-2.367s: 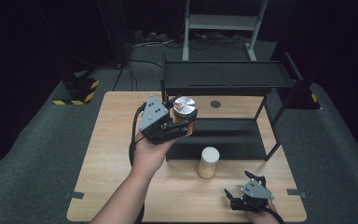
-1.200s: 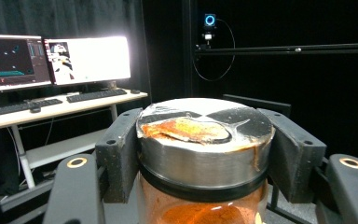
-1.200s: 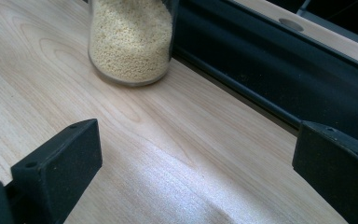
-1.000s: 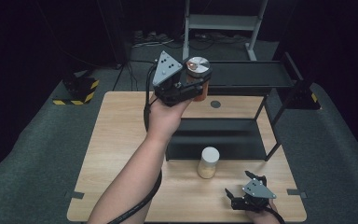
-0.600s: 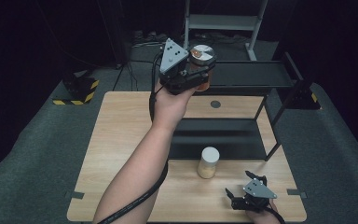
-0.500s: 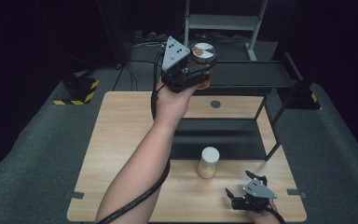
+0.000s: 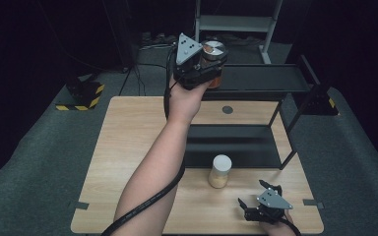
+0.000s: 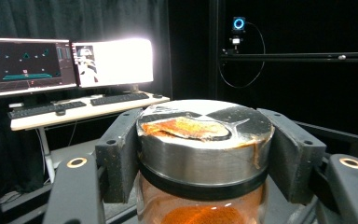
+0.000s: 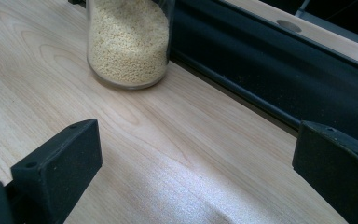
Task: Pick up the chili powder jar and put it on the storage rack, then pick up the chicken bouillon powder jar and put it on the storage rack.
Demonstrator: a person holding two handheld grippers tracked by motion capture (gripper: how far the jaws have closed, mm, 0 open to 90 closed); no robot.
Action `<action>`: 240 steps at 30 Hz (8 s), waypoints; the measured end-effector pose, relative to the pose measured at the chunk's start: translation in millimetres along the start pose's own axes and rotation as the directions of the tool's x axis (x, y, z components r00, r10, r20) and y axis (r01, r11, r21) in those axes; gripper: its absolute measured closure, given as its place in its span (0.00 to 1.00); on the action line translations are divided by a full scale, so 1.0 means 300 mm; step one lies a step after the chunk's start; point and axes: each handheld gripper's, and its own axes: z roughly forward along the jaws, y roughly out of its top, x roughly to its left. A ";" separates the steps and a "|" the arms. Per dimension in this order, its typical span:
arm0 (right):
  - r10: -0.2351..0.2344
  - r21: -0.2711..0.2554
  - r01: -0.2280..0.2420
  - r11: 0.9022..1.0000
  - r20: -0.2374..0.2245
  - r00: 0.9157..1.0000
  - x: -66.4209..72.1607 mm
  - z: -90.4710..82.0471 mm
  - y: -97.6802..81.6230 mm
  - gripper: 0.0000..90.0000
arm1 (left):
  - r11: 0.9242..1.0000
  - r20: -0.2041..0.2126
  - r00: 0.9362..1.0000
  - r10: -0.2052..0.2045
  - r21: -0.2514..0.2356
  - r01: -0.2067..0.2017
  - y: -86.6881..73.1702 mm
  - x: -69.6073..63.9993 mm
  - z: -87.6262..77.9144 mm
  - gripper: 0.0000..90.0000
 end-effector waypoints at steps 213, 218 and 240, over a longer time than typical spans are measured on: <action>0.011 -0.113 -0.008 0.994 0.019 1.000 0.010 -0.078 0.016 0.00 | 0.806 0.035 0.984 0.174 0.569 -0.163 -0.798 -0.155 -0.676 0.01; -0.002 -0.128 0.003 0.992 0.010 1.000 0.021 -0.080 0.036 0.00 | 0.803 0.041 0.982 0.182 0.571 -0.173 -0.798 -0.158 -0.675 0.01; 0.055 -0.157 -0.061 0.986 -0.045 0.997 0.026 -0.024 0.117 0.00 | 0.805 0.057 0.983 0.175 0.567 -0.176 -0.798 -0.149 -0.676 0.01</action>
